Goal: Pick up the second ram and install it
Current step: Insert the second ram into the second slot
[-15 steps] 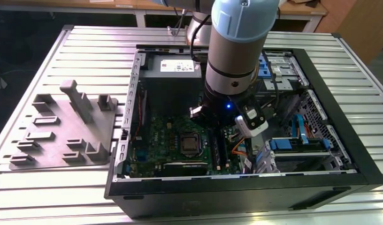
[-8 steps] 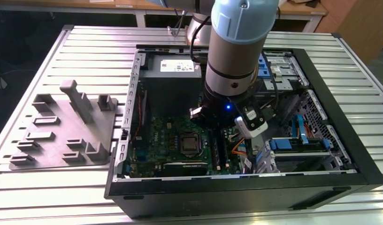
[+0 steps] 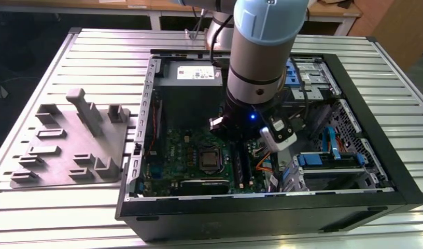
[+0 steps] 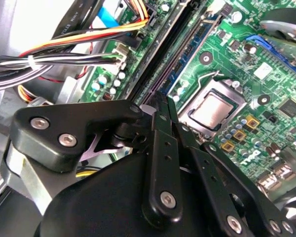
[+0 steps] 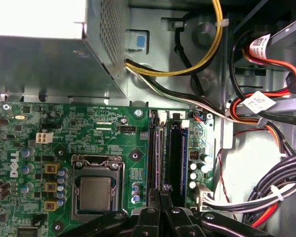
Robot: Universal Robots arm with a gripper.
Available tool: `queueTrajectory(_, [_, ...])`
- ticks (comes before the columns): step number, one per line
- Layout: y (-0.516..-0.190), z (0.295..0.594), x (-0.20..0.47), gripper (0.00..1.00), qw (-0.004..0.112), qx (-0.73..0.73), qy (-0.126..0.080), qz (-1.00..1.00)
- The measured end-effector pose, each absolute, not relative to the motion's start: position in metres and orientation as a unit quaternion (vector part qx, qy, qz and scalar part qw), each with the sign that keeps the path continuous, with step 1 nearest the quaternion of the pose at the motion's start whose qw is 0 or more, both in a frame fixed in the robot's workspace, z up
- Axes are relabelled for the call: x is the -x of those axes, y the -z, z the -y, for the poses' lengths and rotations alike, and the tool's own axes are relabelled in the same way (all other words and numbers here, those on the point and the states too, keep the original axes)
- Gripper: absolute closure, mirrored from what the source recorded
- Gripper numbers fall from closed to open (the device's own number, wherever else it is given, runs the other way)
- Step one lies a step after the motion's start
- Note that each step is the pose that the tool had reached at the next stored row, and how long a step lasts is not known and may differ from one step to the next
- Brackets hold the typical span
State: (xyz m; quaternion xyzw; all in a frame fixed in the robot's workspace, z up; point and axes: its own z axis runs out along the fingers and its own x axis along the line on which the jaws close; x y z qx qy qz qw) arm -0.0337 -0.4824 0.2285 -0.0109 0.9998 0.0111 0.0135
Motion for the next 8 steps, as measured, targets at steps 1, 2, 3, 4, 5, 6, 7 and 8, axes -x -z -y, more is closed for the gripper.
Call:
queueTrajectory(1, [-0.2299, 0.4824, 0.0337, 0.89, 0.013, 0.011, -0.011, -1.0])
queueTrajectory(2, [-0.231, 0.4824, 0.0337, 0.89, 0.013, 0.011, -0.011, -1.0])
queueTrajectory(3, [-0.232, 0.4824, 0.0337, 0.89, 0.013, 0.011, -0.011, -1.0])
queueTrajectory(4, [-0.2322, 0.4823, 0.0336, 0.89, 0.014, 0.011, -0.01, -1.0])
queueTrajectory(5, [-0.2322, 0.4822, 0.0337, 0.89, 0.014, 0.011, -0.009, -1.0])
queueTrajectory(6, [-0.2323, 0.4819, 0.0337, 0.89, 0.013, 0.01, -0.009, -1.0])
queueTrajectory(7, [-0.2323, 0.4811, 0.0338, 0.89, 0.013, 0.009, -0.008, -1.0])
queueTrajectory(8, [-0.2324, 0.4801, 0.0337, 0.89, 0.013, 0.008, -0.008, -1.0])
